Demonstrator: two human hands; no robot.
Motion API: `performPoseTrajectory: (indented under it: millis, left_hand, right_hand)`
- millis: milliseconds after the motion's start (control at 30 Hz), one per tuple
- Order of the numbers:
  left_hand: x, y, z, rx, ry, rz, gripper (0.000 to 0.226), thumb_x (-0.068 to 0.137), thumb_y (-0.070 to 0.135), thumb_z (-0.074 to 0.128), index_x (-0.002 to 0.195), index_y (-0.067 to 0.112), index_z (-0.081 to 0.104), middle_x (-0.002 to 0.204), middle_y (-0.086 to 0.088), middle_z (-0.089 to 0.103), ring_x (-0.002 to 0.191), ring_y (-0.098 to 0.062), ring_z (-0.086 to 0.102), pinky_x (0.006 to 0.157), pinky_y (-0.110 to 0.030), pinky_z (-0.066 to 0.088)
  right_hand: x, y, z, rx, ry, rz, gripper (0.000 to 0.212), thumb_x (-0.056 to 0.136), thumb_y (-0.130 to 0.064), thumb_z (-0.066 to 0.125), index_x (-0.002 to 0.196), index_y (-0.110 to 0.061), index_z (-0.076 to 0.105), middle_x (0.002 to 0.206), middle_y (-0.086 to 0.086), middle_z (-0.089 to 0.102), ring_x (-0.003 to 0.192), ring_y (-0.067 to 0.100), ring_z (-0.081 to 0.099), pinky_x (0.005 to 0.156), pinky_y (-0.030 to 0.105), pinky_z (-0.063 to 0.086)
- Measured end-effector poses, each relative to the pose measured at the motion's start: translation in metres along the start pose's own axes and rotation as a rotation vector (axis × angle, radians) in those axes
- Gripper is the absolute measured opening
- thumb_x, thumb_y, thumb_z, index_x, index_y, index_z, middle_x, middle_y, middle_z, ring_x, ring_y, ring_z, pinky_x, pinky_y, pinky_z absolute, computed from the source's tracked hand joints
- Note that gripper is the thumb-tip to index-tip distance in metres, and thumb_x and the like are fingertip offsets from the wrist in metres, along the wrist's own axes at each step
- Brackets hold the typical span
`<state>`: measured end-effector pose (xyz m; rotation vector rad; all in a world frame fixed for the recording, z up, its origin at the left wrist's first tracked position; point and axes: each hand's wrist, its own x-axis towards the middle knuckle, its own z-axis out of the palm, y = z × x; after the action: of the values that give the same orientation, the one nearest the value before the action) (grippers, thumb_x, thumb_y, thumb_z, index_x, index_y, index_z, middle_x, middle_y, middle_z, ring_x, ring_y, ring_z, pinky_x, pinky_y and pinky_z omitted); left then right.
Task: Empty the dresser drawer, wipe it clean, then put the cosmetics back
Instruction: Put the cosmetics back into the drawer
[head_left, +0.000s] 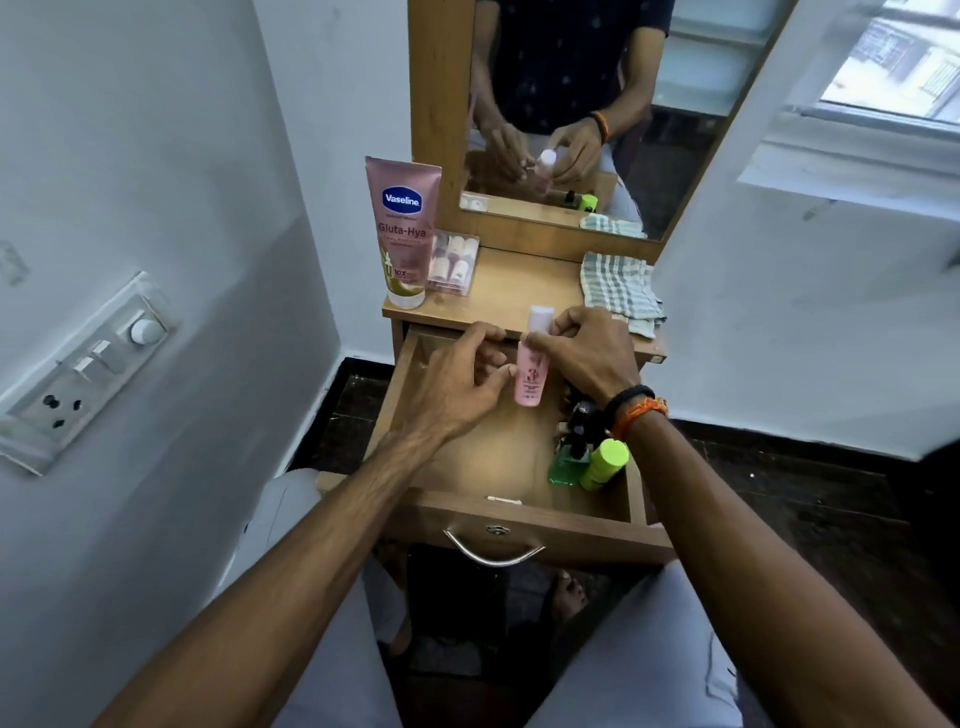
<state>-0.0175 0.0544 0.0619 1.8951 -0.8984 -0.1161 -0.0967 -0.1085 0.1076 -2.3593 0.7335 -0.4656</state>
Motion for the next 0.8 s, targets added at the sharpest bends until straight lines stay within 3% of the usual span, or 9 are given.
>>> performPoseTrajectory:
  millis: [100,233,333,467,667,800]
  left_hand:
    - [-0.001,0.001,0.011,-0.031,-0.101,-0.054,0.031,0.090,0.025,0.071,0.119,0.024,0.060,0.093,0.013,0.069,0.089,0.002,0.065,0.073,-0.017,0.053]
    - [0.002,0.000,0.026,-0.107,-0.158,-0.147,0.026,0.086,0.020,0.075,0.107,0.026,0.062,0.092,0.014,0.069,0.085,0.004,0.065,0.068,-0.011,0.050]
    - [0.004,-0.006,0.034,-0.160,-0.203,-0.238,0.033,0.080,0.014,0.080,0.106,0.024,0.064,0.091,0.009,0.070,0.087,-0.003,0.066,0.078,-0.030,0.057]
    - [0.003,-0.013,0.043,-0.176,-0.218,-0.356,0.032,0.077,0.002,0.076,0.103,0.018,0.066,0.089,-0.004,0.072,0.090,-0.021,0.069,0.083,-0.050,0.058]
    - [0.006,-0.019,0.047,-0.202,-0.260,-0.432,0.029,0.081,-0.007,0.065,0.105,0.009,0.066,0.096,-0.014,0.071,0.093,-0.030,0.070,0.076,-0.051,0.061]
    - [0.008,-0.027,0.048,-0.235,-0.290,-0.481,0.029,0.082,-0.010,0.060,0.105,0.006,0.067,0.096,-0.013,0.071,0.094,-0.031,0.071,0.077,-0.048,0.062]
  right_hand:
    - [-0.002,0.010,0.002,-0.046,-0.041,0.051,0.028,0.084,-0.042,0.075,0.072,-0.020,0.064,0.069,-0.002,0.068,0.057,0.008,0.061,0.050,0.016,0.042]
    - [0.000,0.018,0.009,-0.023,-0.068,0.158,0.034,0.083,-0.040,0.075,0.075,-0.007,0.074,0.069,0.010,0.072,0.058,0.016,0.060,0.055,0.026,0.047]
    - [0.000,0.023,0.015,-0.021,-0.089,0.219,0.036,0.082,-0.040,0.076,0.079,-0.004,0.075,0.074,0.014,0.074,0.061,0.020,0.061,0.062,0.031,0.054]
    - [0.001,0.028,0.024,-0.042,-0.196,0.271,0.034,0.082,-0.040,0.077,0.083,-0.007,0.075,0.079,0.010,0.075,0.079,0.028,0.073,0.075,0.039,0.060]
    - [0.010,0.032,0.037,-0.134,-0.265,0.314,0.028,0.080,-0.036,0.076,0.086,-0.009,0.073,0.082,0.010,0.074,0.080,0.028,0.072,0.078,0.044,0.062]
    - [0.018,0.032,0.045,-0.210,-0.276,0.304,0.028,0.080,-0.038,0.073,0.073,-0.013,0.065,0.080,0.009,0.072,0.076,0.026,0.069,0.077,0.040,0.061]
